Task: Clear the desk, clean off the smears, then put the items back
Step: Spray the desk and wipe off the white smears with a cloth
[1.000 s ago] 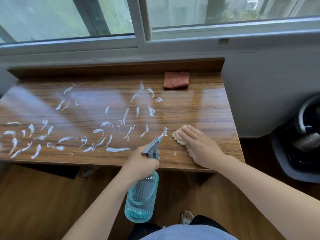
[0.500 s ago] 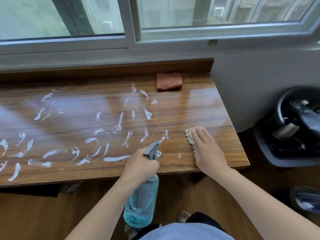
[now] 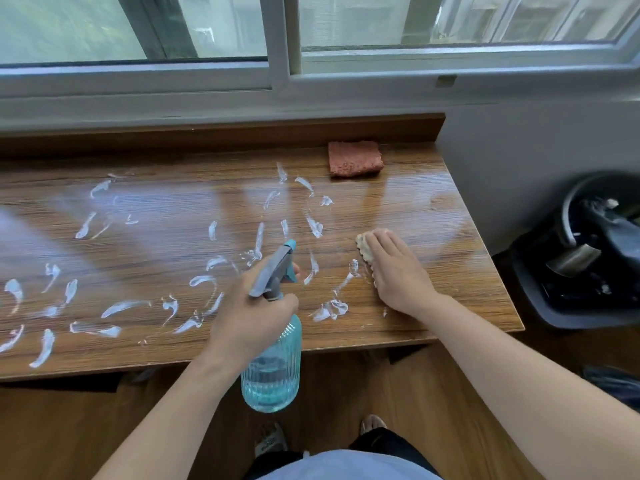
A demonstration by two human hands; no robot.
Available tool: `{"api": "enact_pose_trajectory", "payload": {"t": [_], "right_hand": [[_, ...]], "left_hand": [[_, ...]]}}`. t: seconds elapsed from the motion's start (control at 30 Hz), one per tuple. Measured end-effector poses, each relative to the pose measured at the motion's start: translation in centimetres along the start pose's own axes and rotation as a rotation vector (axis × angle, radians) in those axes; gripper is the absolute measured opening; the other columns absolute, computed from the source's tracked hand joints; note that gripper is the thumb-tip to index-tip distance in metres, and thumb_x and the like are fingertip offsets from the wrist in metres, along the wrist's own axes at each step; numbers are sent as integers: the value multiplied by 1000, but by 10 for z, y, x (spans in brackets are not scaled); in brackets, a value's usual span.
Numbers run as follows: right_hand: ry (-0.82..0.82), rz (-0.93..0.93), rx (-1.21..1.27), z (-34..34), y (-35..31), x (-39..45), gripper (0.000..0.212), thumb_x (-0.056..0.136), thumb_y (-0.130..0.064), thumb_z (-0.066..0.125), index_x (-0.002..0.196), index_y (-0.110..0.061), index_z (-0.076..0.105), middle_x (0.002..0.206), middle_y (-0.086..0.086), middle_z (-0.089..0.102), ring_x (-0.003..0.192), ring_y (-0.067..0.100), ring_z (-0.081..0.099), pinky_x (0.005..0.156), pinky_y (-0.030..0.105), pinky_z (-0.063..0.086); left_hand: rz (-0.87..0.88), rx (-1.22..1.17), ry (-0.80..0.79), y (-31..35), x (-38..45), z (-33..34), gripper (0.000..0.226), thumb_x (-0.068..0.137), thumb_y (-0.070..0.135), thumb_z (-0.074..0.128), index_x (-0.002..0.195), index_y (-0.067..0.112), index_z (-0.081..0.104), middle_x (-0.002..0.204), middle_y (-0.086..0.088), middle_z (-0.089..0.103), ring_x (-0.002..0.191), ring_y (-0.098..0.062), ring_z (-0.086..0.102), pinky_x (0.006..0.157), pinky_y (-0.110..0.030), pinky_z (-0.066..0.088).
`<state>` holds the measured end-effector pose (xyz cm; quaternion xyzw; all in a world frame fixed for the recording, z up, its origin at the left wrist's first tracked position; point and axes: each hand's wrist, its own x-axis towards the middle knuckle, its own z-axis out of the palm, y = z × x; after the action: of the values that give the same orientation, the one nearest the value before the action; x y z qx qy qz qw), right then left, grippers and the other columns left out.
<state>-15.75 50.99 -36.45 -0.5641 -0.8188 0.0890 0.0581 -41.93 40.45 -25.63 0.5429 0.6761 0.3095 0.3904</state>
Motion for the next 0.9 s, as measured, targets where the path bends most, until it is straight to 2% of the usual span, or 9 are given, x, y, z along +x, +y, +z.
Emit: {"api": "enact_pose_trajectory", "payload": {"t": [0.13,0.2,0.27,0.4,0.57,0.63,0.73,0.83,0.9], "right_hand": [[7,-156,5,-5,-27,-10,64,97,-12,53,155,-17,27,157,-2,32,150,22,22,126,39,20],[-31,-300,13,-7,-34,-41,66,98,-14,54,158,-17,27,161,-3,28,153,20,17,128,32,6],[-101,-354,8,-8,-30,-69,66,104,-22,49,162,-21,18,169,-8,15,157,14,3,124,27,-6],[-59,-185,-12,-12,-7,-54,61,106,-23,43,162,-21,19,169,-5,17,157,14,5,122,23,-10],[59,144,55,-4,-28,-12,54,97,-13,49,148,-19,32,152,-1,35,148,23,26,125,37,21],[51,50,70,0,-48,-32,61,92,-8,52,148,-22,32,150,-5,35,146,20,26,126,37,19],[-13,-165,73,-3,-54,-87,67,97,-10,55,158,-21,28,161,-8,28,153,17,16,126,29,2],[-35,-104,9,-13,-21,-102,66,102,-20,51,161,-21,22,167,-7,21,157,15,10,125,29,-2],[0,7,-33,-17,-1,-78,61,99,-17,50,157,-17,28,160,-1,31,152,20,22,125,28,5]], "left_hand": [[78,-4,80,-7,1,-10,40,87,-4,61,104,31,69,63,-8,43,54,-18,34,55,-40,37],[123,-19,114,-7,1,-12,42,86,-5,64,106,32,70,69,-18,50,57,-25,41,57,-43,41],[159,-20,146,-8,0,-13,44,87,-5,65,111,32,69,60,-7,39,55,-20,39,57,-39,42],[197,10,149,-11,4,-12,46,89,-4,65,124,28,68,53,11,38,51,-13,39,51,-23,37],[225,52,121,-7,7,-9,42,89,-3,64,113,31,69,53,14,38,50,-11,37,50,-22,34],[233,78,126,-3,9,-7,40,87,-4,64,110,29,69,53,12,38,51,-12,39,49,-18,33],[255,118,131,0,11,-3,36,86,-2,66,108,27,69,59,-4,47,60,-20,53,54,-27,39],[258,121,141,-3,11,-1,37,86,-1,67,109,29,68,69,-18,56,67,-27,57,56,-30,41],[251,119,143,-3,10,-1,37,86,0,67,109,29,67,72,-16,59,69,-26,58,57,-31,45]]}}
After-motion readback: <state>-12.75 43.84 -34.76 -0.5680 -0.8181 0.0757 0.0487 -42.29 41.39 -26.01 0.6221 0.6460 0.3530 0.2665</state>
